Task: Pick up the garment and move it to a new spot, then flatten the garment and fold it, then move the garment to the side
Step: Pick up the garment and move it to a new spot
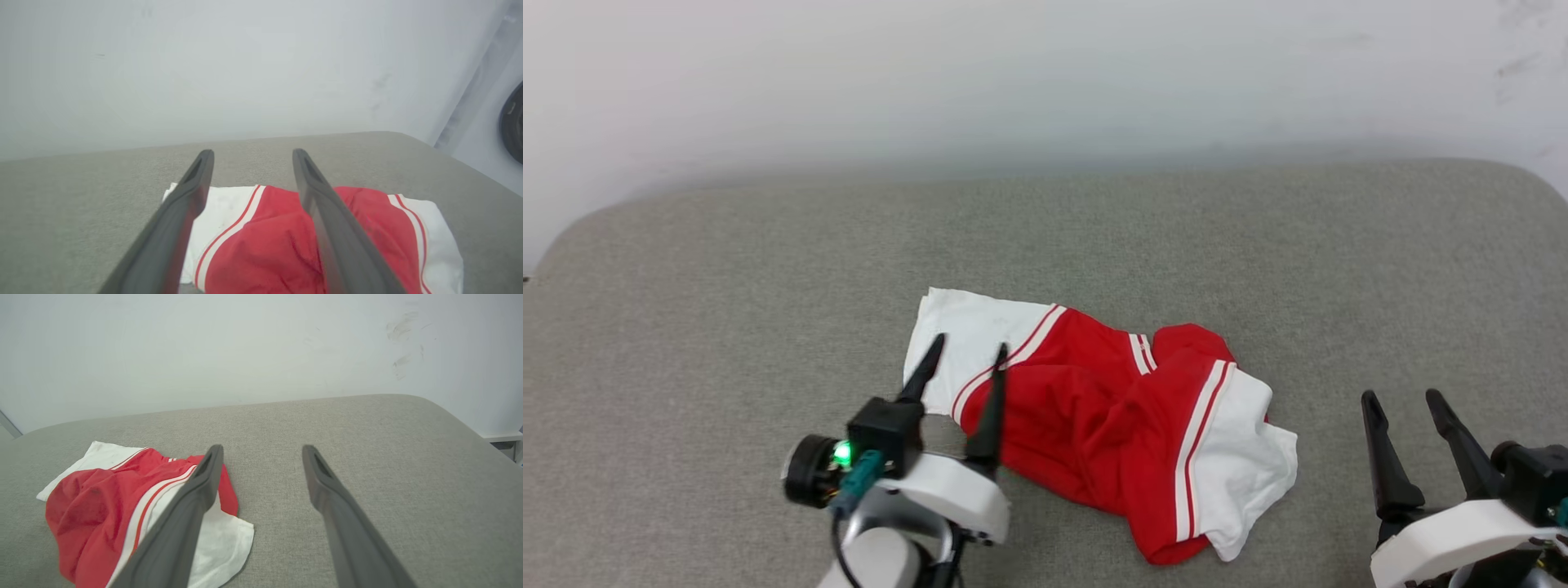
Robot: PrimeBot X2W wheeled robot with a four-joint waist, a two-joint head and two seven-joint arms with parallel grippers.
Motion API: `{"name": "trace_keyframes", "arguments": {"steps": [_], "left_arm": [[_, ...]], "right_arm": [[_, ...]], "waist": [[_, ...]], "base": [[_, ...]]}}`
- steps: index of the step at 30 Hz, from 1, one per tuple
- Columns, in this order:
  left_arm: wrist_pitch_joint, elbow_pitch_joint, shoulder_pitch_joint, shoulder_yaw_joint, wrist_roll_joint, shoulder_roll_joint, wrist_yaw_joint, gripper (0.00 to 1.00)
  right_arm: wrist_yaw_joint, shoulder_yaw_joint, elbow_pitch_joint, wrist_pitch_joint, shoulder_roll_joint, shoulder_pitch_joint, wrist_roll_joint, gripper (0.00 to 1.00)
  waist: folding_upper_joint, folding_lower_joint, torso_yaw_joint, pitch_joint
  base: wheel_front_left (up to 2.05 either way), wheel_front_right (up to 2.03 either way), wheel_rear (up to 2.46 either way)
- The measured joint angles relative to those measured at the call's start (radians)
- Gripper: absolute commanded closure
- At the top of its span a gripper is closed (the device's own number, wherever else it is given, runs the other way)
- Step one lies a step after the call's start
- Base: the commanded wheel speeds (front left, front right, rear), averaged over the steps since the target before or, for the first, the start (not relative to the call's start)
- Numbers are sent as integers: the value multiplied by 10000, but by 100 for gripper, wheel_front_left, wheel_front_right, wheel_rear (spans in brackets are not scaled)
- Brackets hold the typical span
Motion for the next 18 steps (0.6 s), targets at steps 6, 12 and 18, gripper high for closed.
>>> {"name": "trace_keyframes", "arguments": {"steps": [6,12,18], "left_arm": [[-82,-48,766,940,-150,646,466,0],[-96,-267,1383,1593,-261,1133,656,0],[-94,-667,1805,1737,-360,1390,562,0]], "right_arm": [[0,-155,-316,307,2,342,-201,0],[0,-263,-734,575,2,503,-313,0],[0,-267,-991,742,2,677,-336,0]], "waist": [[0,0,267,-431],[0,-1,497,-678],[0,-1,574,-783]], "base": [[0,0,0],[0,0,0],[0,0,0]]}}
